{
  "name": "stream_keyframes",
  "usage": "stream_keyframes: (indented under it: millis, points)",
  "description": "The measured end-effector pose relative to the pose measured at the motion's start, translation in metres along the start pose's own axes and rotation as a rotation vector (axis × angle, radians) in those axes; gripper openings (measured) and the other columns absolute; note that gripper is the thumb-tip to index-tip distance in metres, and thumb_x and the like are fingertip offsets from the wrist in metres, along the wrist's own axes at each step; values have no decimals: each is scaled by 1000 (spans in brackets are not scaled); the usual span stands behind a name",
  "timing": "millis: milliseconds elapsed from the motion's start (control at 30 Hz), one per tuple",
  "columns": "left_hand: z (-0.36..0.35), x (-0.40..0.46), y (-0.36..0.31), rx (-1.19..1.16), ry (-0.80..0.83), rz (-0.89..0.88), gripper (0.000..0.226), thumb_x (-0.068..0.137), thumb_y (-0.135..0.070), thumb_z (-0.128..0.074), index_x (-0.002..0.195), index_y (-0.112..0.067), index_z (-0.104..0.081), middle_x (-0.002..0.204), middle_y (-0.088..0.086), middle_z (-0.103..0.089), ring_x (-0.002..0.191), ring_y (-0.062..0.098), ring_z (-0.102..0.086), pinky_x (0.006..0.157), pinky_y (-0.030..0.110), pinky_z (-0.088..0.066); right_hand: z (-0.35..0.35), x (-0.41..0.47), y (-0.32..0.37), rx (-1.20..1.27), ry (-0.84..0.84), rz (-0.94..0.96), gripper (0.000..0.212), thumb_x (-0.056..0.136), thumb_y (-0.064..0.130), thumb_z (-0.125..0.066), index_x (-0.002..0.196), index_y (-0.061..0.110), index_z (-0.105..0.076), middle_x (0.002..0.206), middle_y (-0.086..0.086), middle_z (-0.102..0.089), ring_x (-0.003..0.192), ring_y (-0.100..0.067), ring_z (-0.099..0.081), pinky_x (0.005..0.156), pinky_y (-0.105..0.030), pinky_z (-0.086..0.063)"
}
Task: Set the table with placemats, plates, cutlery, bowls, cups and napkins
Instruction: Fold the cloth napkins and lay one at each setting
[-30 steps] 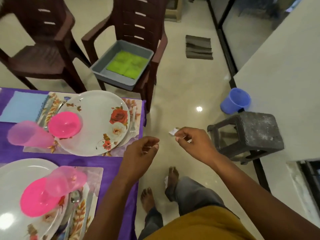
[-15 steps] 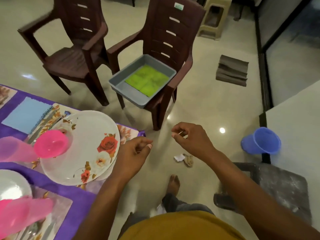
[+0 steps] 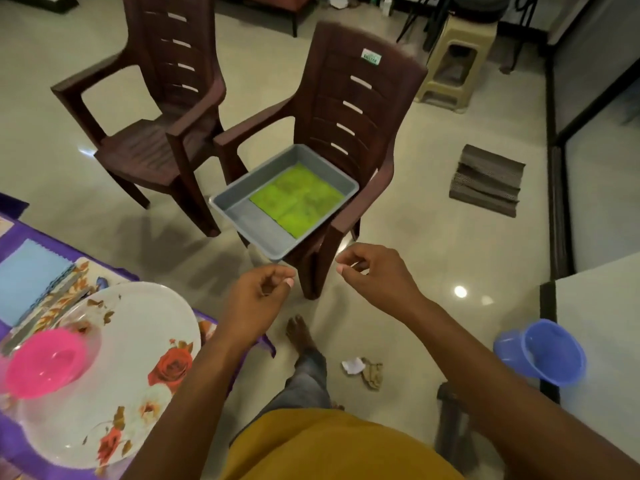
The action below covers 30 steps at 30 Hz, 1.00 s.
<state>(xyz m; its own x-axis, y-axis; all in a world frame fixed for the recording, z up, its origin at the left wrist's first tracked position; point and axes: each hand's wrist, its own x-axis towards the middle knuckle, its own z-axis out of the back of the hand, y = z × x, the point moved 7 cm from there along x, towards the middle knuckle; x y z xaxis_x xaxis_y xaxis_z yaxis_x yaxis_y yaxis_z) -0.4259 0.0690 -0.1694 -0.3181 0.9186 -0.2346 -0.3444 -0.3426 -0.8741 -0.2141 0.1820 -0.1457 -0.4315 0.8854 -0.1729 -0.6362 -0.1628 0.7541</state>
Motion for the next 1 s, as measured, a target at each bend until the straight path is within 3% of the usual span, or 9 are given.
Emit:
stream_keyframes:
  millis: [133, 233, 533, 700, 900, 1000]
  points:
    - [-7, 67, 2, 27, 2, 20, 16, 101, -23, -67, 112, -30, -77, 95, -12, -75, 87, 0, -68, 75, 23, -52, 4, 65, -3, -25, -9, -6, 12, 91, 31, -75, 103, 28, -76, 94, 16, -74, 84, 0, -67, 81, -25, -55]
    - [-16, 107, 16, 82, 49, 63, 16, 99, -23, -68, 111, -30, -77, 100, -14, -75, 90, 1, -69, 84, 34, -60, -2, 106, -10, -47, 24, -41, 12, 90, 29, -76, 102, 28, -77, 91, 19, -72, 78, 7, -63, 76, -18, -49]
    - [-5, 212, 42, 65, 61, 172, 15, 97, -20, -70, 102, -32, -78, 96, -17, -75, 88, -4, -68, 78, 20, -53, -10, 225, -30, -90, 51, -107, 10, 90, 31, -72, 99, 31, -77, 92, 16, -74, 85, -1, -67, 81, -30, -58]
    - [-7, 271, 56, 108, 1, 243, 11, 98, -23, -68, 101, -27, -78, 97, -12, -76, 88, 2, -68, 81, 28, -55, -17, 304, -37, -164, 145, -61, 12, 90, 24, -71, 99, 23, -78, 95, 8, -76, 87, -11, -70, 83, -39, -58]
    - [-34, 327, 82, 414, 160, 328, 27, 93, -37, -52, 104, -28, -75, 103, -3, -77, 94, 22, -71, 80, 41, -60, -32, 417, -67, -312, 264, 23, 12, 89, 18, -67, 95, 19, -77, 94, 2, -77, 90, -21, -71, 75, -40, -58]
    - [-46, 362, 101, 472, 129, 388, 35, 89, -40, -47, 103, -25, -76, 101, 0, -76, 92, 27, -70, 78, 43, -59, -58, 472, -98, -399, 392, 89, 13, 89, 17, -66, 98, 17, -75, 96, 0, -75, 91, -24, -69, 73, -41, -57]
